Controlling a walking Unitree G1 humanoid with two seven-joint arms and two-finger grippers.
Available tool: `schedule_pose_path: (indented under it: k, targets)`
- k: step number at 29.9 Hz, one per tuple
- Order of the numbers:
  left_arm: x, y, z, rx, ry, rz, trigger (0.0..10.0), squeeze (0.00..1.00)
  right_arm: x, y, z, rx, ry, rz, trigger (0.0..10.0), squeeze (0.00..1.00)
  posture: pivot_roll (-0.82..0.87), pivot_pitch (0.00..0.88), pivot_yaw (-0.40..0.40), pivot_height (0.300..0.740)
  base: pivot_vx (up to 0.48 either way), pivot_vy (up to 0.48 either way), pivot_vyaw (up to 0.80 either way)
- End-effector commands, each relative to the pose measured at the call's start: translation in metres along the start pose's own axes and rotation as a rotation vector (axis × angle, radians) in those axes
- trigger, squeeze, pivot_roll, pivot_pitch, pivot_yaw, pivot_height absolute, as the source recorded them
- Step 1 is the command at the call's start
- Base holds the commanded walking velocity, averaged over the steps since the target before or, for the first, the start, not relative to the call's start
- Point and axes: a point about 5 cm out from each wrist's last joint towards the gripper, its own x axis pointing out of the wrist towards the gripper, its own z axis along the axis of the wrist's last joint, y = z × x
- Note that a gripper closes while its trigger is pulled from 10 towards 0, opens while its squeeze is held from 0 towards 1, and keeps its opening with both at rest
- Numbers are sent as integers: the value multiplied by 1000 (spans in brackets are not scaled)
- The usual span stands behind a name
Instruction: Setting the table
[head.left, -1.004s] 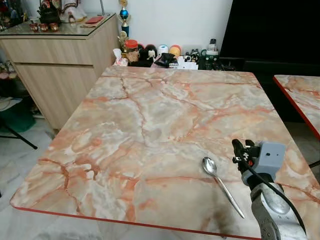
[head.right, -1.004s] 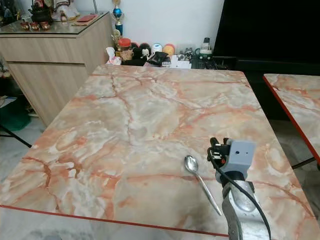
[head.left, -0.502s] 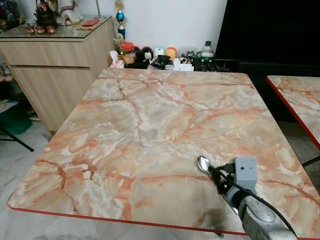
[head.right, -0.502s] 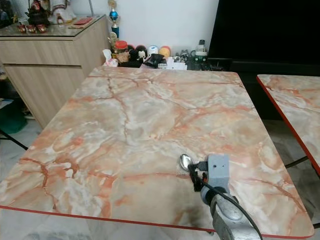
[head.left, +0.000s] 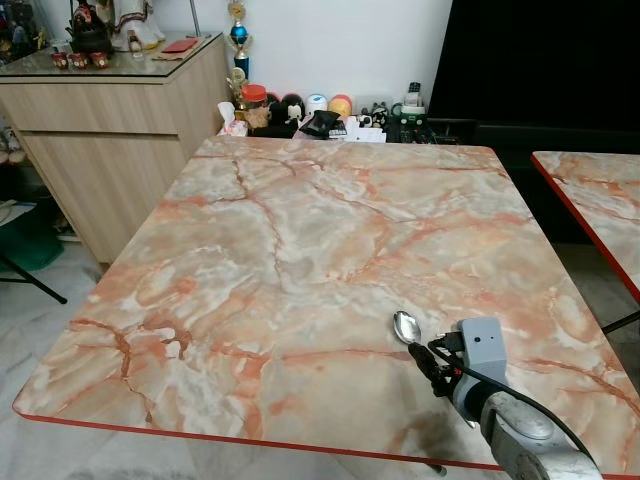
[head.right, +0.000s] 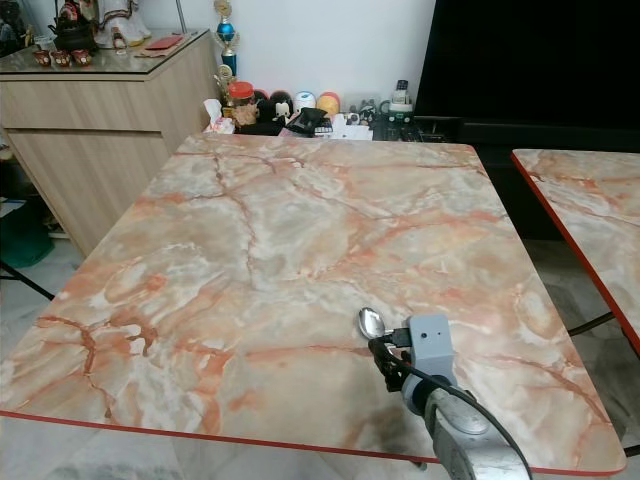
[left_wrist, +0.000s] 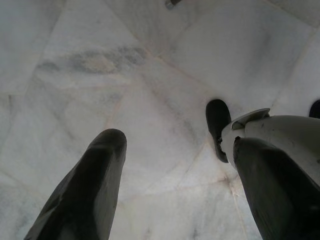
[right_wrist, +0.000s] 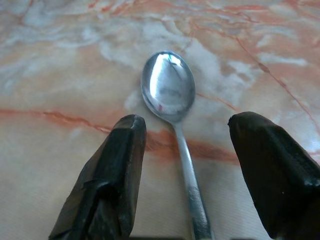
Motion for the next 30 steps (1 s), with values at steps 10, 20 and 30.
schedule_pose_path:
  k: [10, 20, 30]
  targets:
    - [-2, 1, -7, 10, 19, -3, 10000, 0, 3, -9, -9, -25, 37, 53, 10000, 0, -13, 88, 24, 740, 0, 0, 0]
    - [-2, 3, -8, 6, 21, 2, 10000, 0, 12, -8, -3, -43, -1, 89, 10000, 0, -10, 91, 24, 740, 0, 0, 0]
    - [-2, 2, -9, 4, 24, 1, 10000, 0, 25, -8, 0, -57, -3, 96, 10000, 0, -5, 93, 23, 740, 0, 0, 0]
